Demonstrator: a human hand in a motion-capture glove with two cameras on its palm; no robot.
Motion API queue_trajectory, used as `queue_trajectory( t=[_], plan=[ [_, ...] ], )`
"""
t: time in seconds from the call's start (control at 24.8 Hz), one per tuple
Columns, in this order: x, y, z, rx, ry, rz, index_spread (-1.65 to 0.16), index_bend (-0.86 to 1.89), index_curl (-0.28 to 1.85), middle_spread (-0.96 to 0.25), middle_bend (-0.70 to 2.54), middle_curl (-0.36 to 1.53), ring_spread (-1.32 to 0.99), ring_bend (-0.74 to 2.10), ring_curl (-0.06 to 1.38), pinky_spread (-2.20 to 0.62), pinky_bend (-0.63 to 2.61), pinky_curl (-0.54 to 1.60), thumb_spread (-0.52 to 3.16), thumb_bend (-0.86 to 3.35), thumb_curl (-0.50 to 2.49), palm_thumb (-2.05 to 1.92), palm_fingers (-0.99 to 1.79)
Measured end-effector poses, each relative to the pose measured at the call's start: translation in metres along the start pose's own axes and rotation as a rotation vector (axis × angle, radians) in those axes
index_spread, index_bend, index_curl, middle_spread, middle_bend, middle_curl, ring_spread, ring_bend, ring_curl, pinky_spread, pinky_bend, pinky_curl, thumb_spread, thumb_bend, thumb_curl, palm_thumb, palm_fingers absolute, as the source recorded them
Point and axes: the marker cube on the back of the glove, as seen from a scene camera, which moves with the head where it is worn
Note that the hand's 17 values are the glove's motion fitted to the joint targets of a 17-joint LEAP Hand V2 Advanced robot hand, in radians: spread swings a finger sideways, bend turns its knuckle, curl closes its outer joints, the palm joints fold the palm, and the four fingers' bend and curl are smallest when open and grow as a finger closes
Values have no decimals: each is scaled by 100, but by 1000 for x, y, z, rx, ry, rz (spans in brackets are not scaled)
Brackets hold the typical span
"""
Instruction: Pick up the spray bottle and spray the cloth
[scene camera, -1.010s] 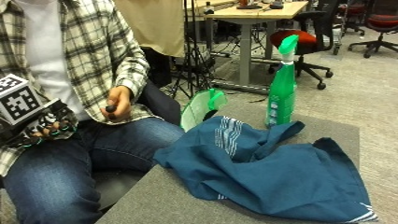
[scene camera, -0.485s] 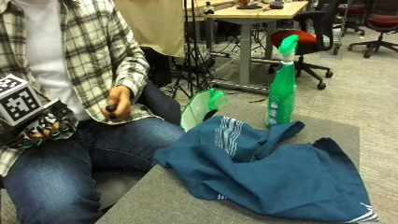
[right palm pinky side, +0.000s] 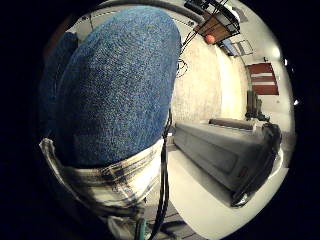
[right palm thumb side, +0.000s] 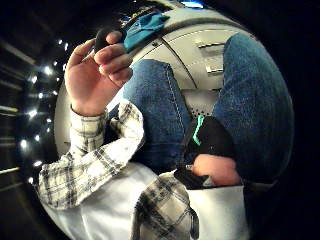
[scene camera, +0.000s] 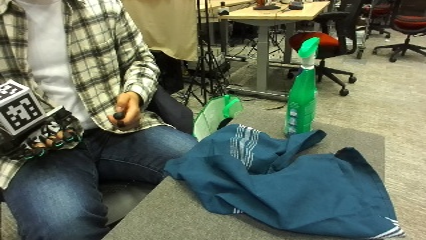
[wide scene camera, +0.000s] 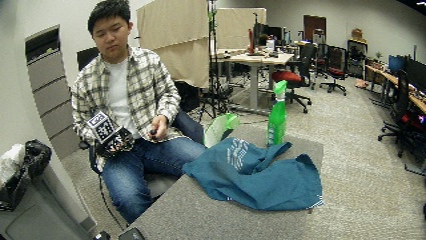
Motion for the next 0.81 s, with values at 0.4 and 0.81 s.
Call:
queue_trajectory(
  t=[0.4, 0.81],
  plan=[
    [1, -2, -1, -11, -1, -12, -39, 17, 30, -8, 16, 21, 16, 21, 29, 20, 42, 27, 118, -1, 54, 65, -6],
    [1, -2, 0, -11, -11, -1, -39, 17, 30, -8, 16, 22, 16, 21, 29, 20, 42, 27, 118, -1, 54, 65, -6]
  ],
)
